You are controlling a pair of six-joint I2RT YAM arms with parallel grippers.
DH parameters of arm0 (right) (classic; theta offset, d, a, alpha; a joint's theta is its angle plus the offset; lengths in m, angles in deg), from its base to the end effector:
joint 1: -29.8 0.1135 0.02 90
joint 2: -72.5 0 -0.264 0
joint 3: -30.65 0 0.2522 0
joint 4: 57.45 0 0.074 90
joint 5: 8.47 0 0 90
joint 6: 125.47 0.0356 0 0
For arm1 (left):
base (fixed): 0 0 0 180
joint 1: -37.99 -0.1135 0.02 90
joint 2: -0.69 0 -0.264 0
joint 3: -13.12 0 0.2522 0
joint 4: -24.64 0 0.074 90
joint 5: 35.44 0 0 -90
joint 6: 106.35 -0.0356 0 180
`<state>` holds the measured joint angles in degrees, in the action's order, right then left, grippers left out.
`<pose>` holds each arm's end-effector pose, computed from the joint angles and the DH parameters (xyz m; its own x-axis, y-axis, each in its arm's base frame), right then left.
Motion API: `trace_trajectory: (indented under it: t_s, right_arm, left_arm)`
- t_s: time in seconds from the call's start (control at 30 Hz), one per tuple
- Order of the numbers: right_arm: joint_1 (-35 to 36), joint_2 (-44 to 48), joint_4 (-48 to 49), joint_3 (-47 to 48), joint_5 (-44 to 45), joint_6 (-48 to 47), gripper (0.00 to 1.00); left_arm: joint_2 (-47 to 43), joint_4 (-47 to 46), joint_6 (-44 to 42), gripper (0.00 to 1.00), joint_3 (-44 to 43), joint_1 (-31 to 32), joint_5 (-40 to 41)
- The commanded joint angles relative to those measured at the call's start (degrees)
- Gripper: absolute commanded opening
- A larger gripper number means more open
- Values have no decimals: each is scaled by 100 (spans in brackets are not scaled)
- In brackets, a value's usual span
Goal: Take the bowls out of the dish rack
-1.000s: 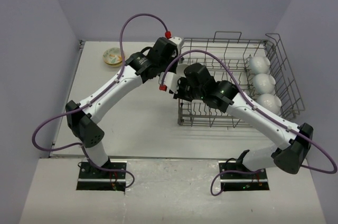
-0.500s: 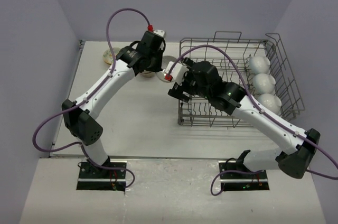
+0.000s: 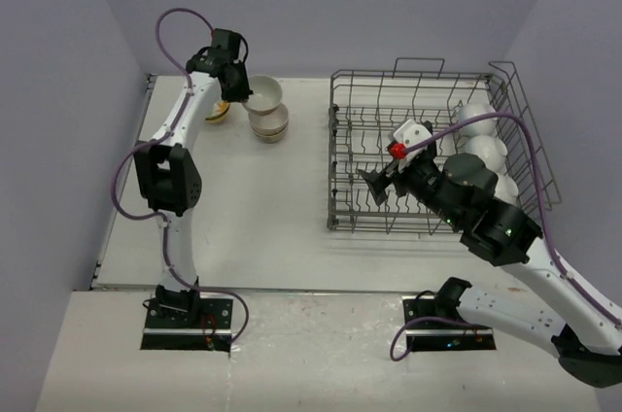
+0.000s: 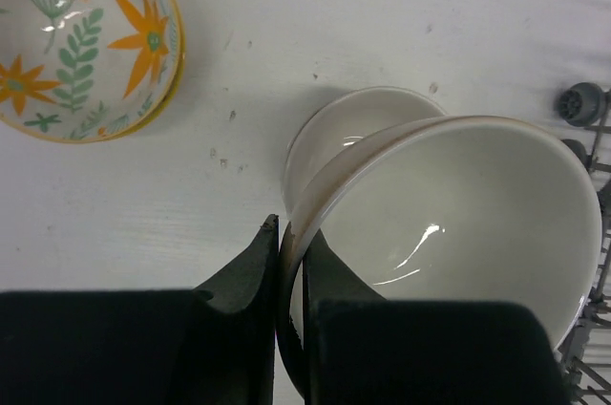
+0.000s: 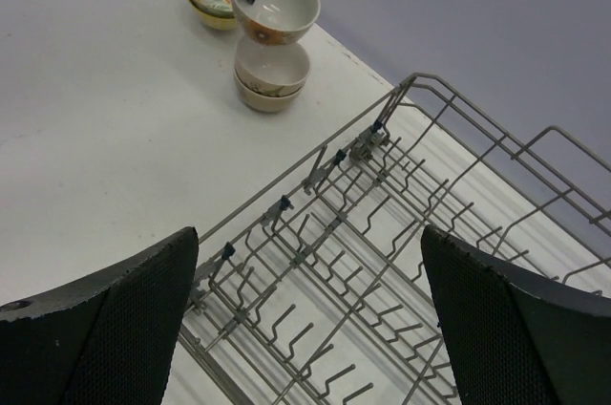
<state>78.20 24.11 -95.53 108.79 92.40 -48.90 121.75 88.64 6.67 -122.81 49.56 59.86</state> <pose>0.1189 0.1238 0.4202 0.0482 -0.2892 -0.9560 -0.6161 0.7447 -0.2564 0.4627 -0.0914 0.3216 -0.7368 -0.2466 -0.6296 -0.1604 0.9683 -0.1916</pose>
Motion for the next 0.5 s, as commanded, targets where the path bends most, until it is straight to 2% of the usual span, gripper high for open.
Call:
trace_trajectory:
  t_s: [0.0,0.2,0.33,0.47]
  right_arm:
    - [3,171,208,-145,-121,385,99]
    - [3,241,208,-215,-130,368,99]
    - [3,224,208,-215,-156,359,99]
    - [3,224,225,-242,-182,350,99]
  left_arm:
    - [321,-216,149,0,-579,3,-504]
    - [638,-462,202,0,-668,-41,-775]
    - [709,-366,255,0,-633,-50,-636]
    - [569,-514,290,0,-186,-50,-583]
